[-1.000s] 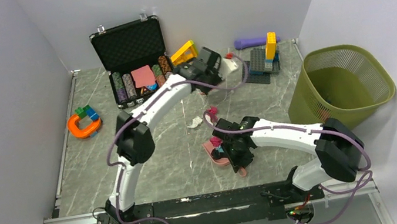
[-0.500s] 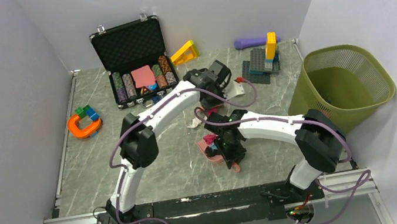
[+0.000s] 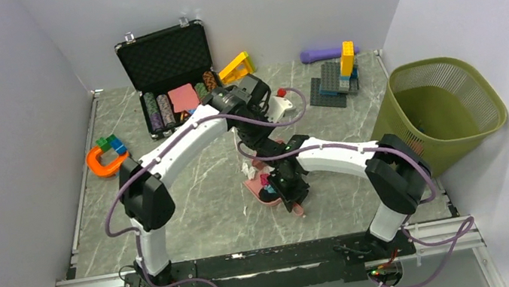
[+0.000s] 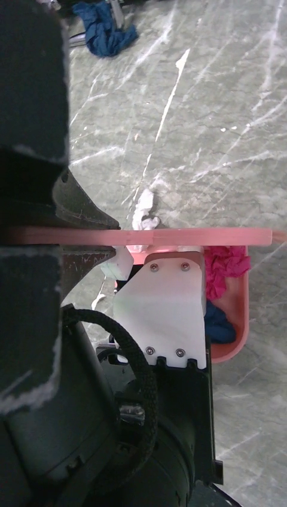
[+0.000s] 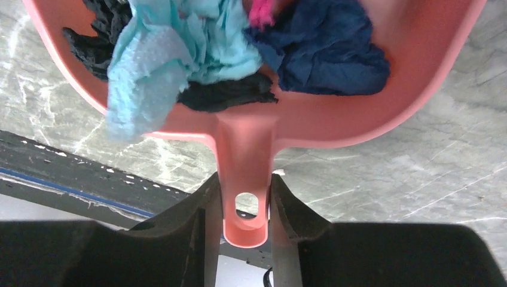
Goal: Sweep away the paper scraps from the table
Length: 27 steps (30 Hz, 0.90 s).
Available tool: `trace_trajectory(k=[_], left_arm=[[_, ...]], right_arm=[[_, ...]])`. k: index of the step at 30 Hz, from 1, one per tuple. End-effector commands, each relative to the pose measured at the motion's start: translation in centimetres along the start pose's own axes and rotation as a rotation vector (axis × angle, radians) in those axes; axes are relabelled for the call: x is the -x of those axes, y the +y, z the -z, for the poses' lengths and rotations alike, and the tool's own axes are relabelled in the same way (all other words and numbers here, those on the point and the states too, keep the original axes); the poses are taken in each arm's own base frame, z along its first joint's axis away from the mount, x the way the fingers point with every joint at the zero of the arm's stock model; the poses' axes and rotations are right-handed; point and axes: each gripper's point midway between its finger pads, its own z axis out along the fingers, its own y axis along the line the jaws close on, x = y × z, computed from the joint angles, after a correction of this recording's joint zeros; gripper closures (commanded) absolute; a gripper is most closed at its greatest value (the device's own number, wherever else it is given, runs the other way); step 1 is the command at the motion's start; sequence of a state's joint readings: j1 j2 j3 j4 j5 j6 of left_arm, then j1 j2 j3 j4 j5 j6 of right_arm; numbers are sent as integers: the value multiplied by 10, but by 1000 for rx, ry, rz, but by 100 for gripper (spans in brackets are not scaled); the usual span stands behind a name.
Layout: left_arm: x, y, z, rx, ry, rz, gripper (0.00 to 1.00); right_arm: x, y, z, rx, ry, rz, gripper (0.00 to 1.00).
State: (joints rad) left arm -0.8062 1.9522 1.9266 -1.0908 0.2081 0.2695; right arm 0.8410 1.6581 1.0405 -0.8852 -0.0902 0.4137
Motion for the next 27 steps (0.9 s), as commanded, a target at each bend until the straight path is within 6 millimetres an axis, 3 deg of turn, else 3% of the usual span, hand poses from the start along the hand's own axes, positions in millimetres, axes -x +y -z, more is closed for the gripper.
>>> trace_trajectory(k=[1, 8, 13, 18, 23, 27], left_arm=[[0, -49, 52, -133, -81, 101, 100], [-13, -28, 83, 28, -125, 196, 100], [-6, -4, 124, 89, -341, 351, 100], [-4, 4, 168, 57, -558, 416, 100], [-28, 32, 200, 213, -652, 560, 100], [-58, 51, 216, 333, -702, 688, 100]], right_arm=[[19, -8, 3, -31, -56, -57, 100], [32, -14, 12, -75, -188, -28, 100], [35, -16, 15, -69, -292, -25, 100], [35, -18, 28, -62, -376, -33, 100], [34, -19, 54, -52, -443, -47, 100], [32, -22, 86, -68, -467, -84, 100]])
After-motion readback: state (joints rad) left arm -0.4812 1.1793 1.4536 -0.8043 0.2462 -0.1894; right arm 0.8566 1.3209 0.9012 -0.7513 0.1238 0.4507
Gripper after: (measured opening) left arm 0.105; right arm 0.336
